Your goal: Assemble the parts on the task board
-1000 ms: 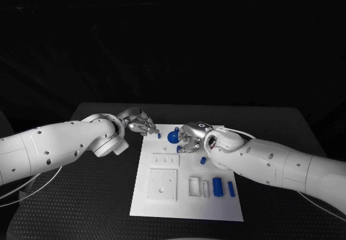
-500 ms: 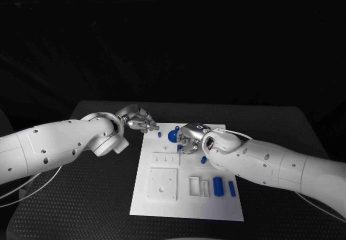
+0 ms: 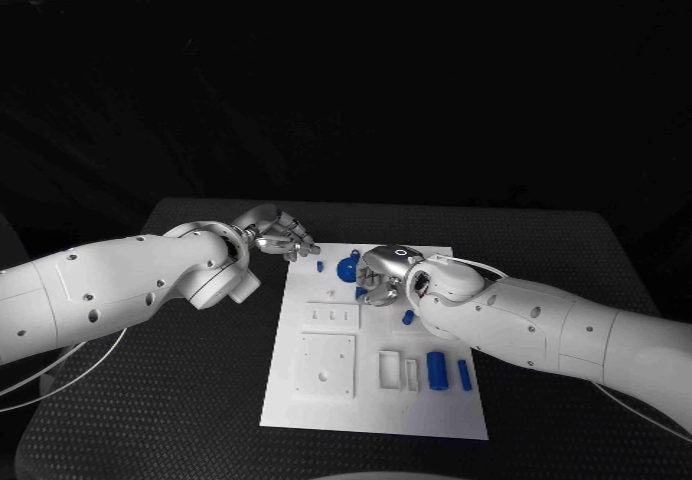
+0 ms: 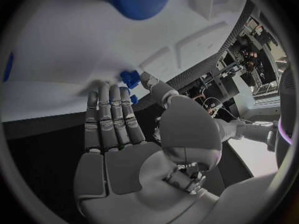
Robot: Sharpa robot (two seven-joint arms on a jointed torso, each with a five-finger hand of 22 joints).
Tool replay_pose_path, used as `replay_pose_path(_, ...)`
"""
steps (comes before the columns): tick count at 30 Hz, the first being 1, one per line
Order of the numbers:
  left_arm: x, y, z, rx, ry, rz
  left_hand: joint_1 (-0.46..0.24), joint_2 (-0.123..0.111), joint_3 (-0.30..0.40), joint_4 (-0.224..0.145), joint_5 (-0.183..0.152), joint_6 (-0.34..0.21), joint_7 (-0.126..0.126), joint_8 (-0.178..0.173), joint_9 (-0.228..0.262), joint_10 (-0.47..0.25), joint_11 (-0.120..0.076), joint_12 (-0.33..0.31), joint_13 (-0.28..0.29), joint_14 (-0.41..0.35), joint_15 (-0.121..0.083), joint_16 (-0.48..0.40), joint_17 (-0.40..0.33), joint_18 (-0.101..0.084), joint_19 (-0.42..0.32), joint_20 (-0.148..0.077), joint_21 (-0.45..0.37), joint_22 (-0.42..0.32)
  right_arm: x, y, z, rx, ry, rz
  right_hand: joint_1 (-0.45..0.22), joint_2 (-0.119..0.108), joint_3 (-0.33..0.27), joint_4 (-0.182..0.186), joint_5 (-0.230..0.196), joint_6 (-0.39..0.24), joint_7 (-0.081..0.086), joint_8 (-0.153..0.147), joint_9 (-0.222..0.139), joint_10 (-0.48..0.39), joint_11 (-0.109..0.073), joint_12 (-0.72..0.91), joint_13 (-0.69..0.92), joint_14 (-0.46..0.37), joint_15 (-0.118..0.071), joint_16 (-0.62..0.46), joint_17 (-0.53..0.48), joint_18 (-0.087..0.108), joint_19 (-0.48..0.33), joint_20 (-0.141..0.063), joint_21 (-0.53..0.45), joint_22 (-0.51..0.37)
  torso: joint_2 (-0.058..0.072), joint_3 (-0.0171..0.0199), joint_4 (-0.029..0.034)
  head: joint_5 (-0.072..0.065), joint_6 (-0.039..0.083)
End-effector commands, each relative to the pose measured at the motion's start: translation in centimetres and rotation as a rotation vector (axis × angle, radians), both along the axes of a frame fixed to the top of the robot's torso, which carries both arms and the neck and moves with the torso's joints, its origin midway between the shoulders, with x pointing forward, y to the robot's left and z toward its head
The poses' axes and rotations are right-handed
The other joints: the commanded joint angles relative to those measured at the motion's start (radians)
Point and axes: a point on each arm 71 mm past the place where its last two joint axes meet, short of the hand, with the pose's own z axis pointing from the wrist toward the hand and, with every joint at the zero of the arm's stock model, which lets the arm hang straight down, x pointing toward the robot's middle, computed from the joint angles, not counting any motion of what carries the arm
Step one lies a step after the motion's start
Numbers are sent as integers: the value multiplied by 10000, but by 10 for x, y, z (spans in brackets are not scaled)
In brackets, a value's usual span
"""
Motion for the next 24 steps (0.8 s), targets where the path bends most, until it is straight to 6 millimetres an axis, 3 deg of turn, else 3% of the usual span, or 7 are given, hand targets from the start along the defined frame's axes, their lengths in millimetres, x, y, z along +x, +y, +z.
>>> replay_pose_path(1, 0, -1, 3, -189, -101, 10, 15, 121, -10, -22, 45, 28, 1, 59, -11, 55, -15, -34, -12, 65, 25, -52, 18, 3, 44, 19, -62, 10, -2, 2, -2, -173, 96, 205, 7, 78, 150, 41, -115, 102, -34, 39, -9, -29, -20, 42, -18, 17, -43, -28, 20, 107, 43, 44, -54, 23, -5, 3, -5, 6, -6)
replay_pose_path(10, 0, -1, 3, -201, -80, 3, -1, 144, -17, -11, 50, 17, 5, 59, -20, 50, -11, -45, -15, 62, 28, -74, 33, 0, 43, 19, -74, 15, -2, 4, -3, -244, 161, 212, -18, 116, 389, 117, -313, 254, -91, 87, -7, 16, -41, 84, -28, 57, -66, -20, 62, 126, 83, 56, -66, 84, 2, 0, 0, 5, -22)
replay_pose_path(24, 0, -1, 2, -217, -8, -8, -21, 141, -33, -3, 48, -13, 17, 54, -37, 32, -1, -66, -22, 55, 33, -108, 57, -5, 35, 22, -96, 23, -2, 5, -6, -437, 129, 202, -195, -126, 218, 24, 8, 112, 8, -15, -65, -84, 1, 60, -69, -22, -12, -67, 96, 113, 12, 67, -125, 165, -1, -11, -5, 16, -34)
